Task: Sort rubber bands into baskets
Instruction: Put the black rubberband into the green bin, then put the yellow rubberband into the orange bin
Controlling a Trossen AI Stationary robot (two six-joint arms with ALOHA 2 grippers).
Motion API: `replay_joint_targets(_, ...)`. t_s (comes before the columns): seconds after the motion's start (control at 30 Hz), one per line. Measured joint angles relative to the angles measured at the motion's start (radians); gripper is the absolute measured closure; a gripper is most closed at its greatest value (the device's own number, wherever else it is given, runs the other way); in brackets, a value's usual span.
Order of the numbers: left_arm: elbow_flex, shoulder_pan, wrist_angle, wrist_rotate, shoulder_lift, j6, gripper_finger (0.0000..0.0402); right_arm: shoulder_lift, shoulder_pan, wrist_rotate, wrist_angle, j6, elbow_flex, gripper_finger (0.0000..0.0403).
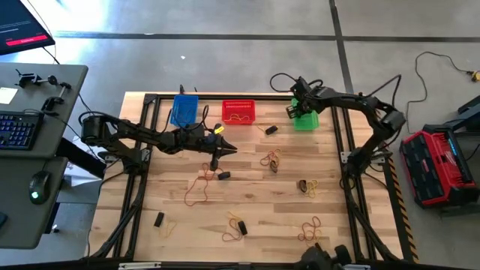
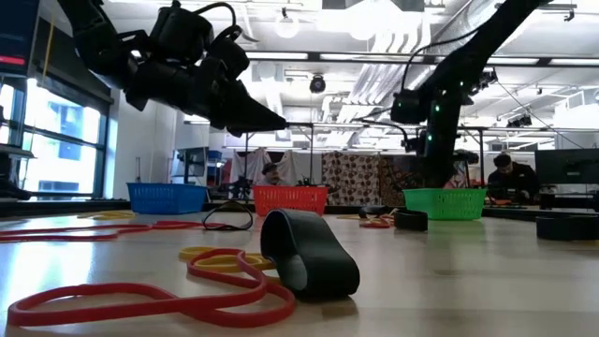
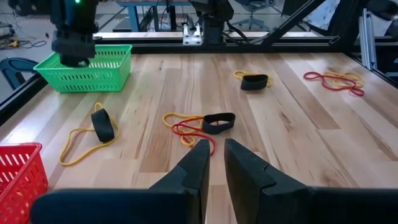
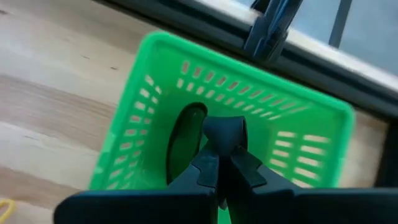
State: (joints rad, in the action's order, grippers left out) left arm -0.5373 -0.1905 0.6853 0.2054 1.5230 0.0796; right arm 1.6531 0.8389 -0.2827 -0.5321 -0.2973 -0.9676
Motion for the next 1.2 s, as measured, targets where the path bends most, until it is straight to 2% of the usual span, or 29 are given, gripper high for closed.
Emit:
replay_joint_targets(0.47,0.000,0.001,0.000,0.000,0.000,0.002,0.0362,0.092,0.060,0.060,0.028,-0.014,0.000,0.0396)
replay_joint_targets(0.6,0.000,0.001,0.000,0.000,0.000,0.002,0.0362,0.092,0.060,0.079,0.033,-0.009,0.000,0.0371)
replay_joint_targets(0.9,0.000,0.001,0.000,0.001,0.000,0.002,0.0362,0.090,0.060,0.068,0.035,-0.009,0.000,0.0276)
replay_joint_targets(1.2,0.000,0.001,0.000,0.001,0.000,0.002,0.0362,-0.020,0.033,0.013,0.036,-0.010,0.000,0.0266)
